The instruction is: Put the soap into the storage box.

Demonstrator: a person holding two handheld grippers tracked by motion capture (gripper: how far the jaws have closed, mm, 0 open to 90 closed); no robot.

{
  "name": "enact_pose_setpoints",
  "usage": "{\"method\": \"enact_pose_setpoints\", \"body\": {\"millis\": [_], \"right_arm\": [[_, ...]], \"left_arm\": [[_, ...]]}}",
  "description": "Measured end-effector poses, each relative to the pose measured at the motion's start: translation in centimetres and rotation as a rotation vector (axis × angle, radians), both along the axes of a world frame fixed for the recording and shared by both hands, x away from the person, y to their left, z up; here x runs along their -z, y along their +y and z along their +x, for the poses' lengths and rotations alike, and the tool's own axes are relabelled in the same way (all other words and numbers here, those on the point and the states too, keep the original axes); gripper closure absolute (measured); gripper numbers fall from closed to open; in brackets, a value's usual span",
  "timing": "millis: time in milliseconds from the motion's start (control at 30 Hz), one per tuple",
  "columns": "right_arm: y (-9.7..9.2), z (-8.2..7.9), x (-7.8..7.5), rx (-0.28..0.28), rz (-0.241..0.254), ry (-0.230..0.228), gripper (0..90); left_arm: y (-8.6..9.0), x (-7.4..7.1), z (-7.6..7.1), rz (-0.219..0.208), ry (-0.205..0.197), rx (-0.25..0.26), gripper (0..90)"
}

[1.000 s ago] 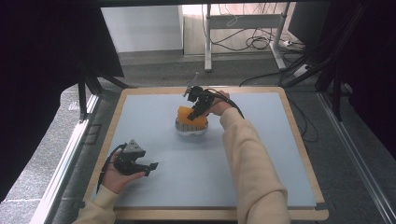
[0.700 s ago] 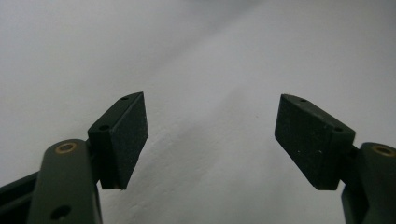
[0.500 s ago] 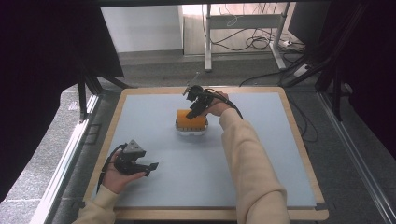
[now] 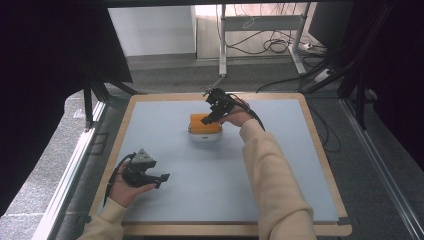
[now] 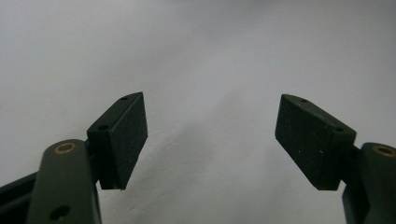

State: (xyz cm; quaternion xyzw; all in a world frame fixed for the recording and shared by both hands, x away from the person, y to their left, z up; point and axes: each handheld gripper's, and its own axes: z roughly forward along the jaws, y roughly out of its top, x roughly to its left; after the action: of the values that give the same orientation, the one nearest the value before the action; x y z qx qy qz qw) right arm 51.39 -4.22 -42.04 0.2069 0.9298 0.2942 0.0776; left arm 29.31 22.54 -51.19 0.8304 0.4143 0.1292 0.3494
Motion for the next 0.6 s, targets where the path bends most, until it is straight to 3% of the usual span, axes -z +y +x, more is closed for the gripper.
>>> {"method": "enact_pose_setpoints", "body": {"millis": [600], "right_arm": [[-5.1, -3.8, -0.3, 0.066, 0.106, -0.039, 26.3]], "left_arm": [[0.1, 0.0, -0.1, 0.004, -0.002, -0.009, 25.2]]}}
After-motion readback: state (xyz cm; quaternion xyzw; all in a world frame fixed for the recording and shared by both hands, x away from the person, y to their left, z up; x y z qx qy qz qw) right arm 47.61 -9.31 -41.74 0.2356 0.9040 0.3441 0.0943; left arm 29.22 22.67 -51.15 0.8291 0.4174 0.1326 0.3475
